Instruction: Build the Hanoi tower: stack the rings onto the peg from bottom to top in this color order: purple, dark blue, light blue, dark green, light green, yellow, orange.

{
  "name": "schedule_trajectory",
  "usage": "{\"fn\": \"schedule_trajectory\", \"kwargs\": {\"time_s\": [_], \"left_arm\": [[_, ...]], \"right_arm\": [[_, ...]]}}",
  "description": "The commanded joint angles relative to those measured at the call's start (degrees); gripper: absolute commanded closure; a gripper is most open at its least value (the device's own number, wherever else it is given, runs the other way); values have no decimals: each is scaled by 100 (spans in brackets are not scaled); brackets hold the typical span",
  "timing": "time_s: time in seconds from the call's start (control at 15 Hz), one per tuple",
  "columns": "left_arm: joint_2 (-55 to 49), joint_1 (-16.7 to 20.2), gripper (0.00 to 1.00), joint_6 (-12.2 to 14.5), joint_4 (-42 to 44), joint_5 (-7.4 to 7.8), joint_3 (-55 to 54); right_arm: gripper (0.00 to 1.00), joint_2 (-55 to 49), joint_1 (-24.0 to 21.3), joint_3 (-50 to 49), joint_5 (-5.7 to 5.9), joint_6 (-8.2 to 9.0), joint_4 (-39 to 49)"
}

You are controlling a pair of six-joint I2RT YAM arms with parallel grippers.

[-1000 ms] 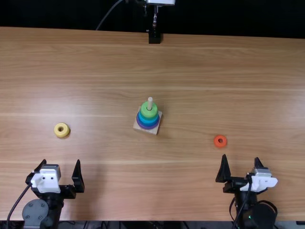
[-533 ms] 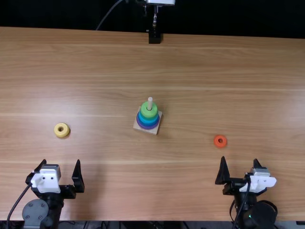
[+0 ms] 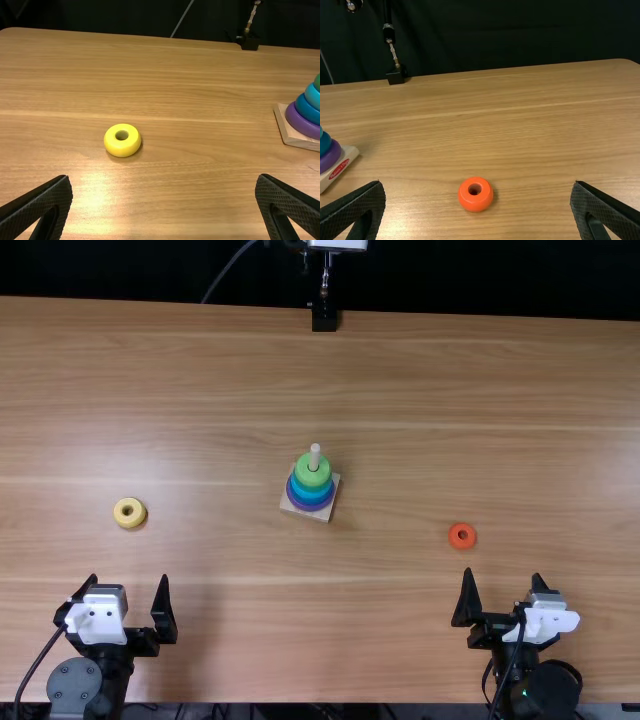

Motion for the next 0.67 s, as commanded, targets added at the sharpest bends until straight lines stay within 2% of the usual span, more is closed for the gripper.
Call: {"fn": "schedule_trajectory", "kwargs": {"time_s": [0.0, 0.6], "left_arm": [[-69, 2, 0, 70, -470, 21, -604], [-69, 55, 0, 60, -470, 21, -604]], "right_arm": [[0, -143, -65, -274, 70, -30, -385], [0, -143, -65, -274, 70, -30, -385]]}}
